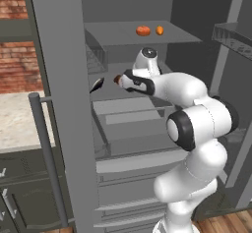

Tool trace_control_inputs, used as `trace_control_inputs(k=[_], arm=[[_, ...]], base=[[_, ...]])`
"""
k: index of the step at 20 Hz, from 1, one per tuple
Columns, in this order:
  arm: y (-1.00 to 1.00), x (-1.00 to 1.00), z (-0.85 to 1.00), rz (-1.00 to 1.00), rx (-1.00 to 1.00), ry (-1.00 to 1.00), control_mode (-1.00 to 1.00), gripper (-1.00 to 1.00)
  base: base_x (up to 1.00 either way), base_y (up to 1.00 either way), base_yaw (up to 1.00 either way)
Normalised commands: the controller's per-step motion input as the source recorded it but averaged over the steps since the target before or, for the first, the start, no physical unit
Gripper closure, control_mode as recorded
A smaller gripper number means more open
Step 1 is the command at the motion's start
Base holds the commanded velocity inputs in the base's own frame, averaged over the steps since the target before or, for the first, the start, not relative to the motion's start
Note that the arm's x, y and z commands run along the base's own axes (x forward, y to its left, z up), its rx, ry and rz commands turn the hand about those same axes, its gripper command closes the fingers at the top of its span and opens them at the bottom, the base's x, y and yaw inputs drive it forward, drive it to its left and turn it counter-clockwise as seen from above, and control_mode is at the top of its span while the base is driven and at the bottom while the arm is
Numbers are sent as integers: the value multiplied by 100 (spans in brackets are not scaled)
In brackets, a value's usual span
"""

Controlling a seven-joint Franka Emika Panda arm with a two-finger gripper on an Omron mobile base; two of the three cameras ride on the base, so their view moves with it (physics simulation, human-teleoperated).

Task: Gather the squash and carrot from the fridge and place them on a tray on the dining counter. Then gather the fish and chicken drumstick from the fridge and place them on the other tray.

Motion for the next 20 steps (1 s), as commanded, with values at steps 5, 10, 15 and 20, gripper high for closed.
trace_control_inputs(k=[5, 10, 15, 20], arm=[[5, 37, -12, 0, 0, 2, -100, -100], [12, 34, -4, 0, 0, 1, -100, -100], [18, 28, -12, 0, 0, 3, -100, -100], [8, 27, -17, 0, 0, 4, -100, -100]], base=[[0, 0, 0], [0, 0, 0], [0, 0, 0], [0, 0, 0]])
